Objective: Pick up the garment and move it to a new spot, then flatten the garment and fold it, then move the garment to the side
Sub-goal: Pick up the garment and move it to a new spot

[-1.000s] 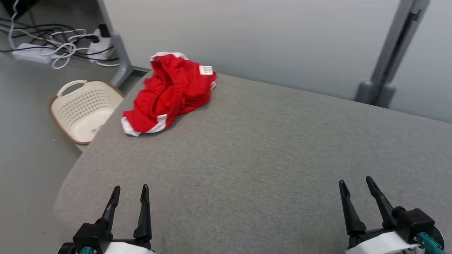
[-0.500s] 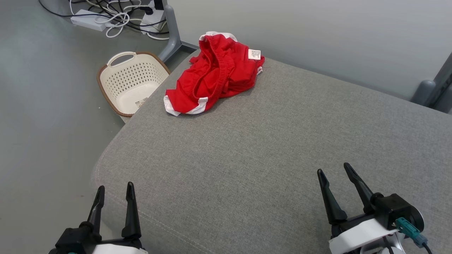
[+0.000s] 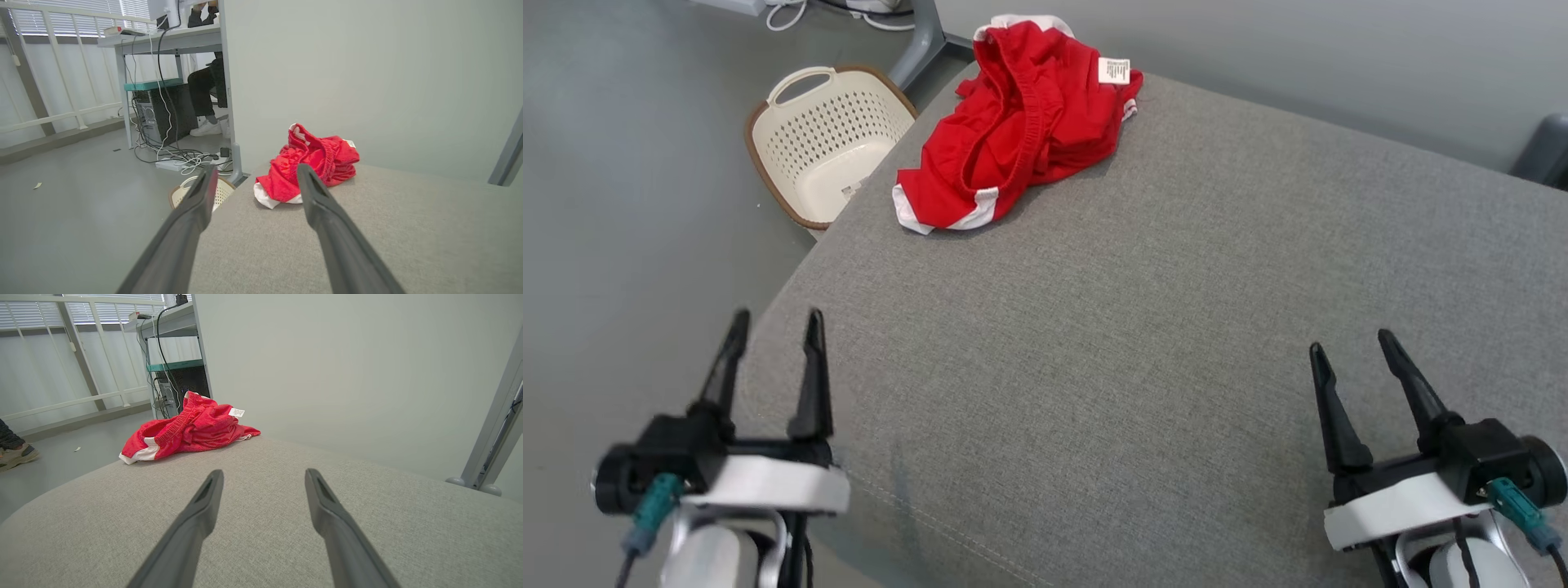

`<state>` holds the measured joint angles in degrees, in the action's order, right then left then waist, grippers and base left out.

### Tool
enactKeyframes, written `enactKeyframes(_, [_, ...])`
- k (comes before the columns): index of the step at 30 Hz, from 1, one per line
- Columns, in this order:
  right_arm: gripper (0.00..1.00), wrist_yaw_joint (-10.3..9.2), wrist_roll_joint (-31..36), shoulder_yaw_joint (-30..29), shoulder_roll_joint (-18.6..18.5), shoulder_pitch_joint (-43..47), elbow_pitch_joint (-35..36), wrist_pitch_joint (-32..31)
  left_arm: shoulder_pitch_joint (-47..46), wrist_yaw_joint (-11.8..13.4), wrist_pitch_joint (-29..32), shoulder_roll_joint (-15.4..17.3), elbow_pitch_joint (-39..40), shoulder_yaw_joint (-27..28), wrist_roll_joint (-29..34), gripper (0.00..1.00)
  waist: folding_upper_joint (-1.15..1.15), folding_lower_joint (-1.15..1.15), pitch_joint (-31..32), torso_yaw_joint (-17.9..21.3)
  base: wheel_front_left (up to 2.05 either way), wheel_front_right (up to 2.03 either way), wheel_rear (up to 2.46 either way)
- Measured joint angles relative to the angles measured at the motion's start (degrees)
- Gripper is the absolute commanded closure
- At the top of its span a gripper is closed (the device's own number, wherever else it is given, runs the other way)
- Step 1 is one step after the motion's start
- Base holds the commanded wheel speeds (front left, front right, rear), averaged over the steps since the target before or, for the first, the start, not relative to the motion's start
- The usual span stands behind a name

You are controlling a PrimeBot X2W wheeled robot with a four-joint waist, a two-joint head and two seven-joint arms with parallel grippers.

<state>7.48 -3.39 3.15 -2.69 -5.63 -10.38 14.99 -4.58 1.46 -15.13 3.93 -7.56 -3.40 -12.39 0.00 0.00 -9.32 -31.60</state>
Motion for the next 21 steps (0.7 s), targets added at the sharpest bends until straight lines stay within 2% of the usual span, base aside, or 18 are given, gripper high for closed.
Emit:
enactKeyframes(3, [0.0, 0.01, 1.63, -0.45, 0.07, -2.02, 1.99, 0.01, -7.14, -0.67, 0.0, 2.37, -1.08, 1.51, 1.18, 0.0, 0.0, 0.0, -2.3, 0.63, 0.0, 0.0, 0.0])
enactKeyframes(9, [0.0, 0.01, 4.56, -0.64, 0.04, -6.35, 6.61, 0.14, -22.93, -3.86, 1.34, 7.92, -6.03, 2.59, 1.8, 0.0, 0.0, 0.0, -7.54, 3.98, 0.0, 0.0, 0.0])
enactKeyframes(15, [0.0, 0.01, 7.11, -0.52, 0.03, -8.16, 11.41, 0.15, -37.08, -7.11, 7.24, 12.9, -15.4, 1.38, 0.75, 0.0, 0.0, 0.0, -13.09, 8.47, 0.0, 0.0, 0.0])
enactKeyframes(21, [0.0, 0.01, 10.15, -0.69, 0.01, -8.81, 15.74, 0.16, -47.02, -8.46, 11.67, 15.0, -26.7, -0.3, -2.08, 0.0, 0.0, 0.0, -18.76, 12.54, 0.0, 0.0, 0.0])
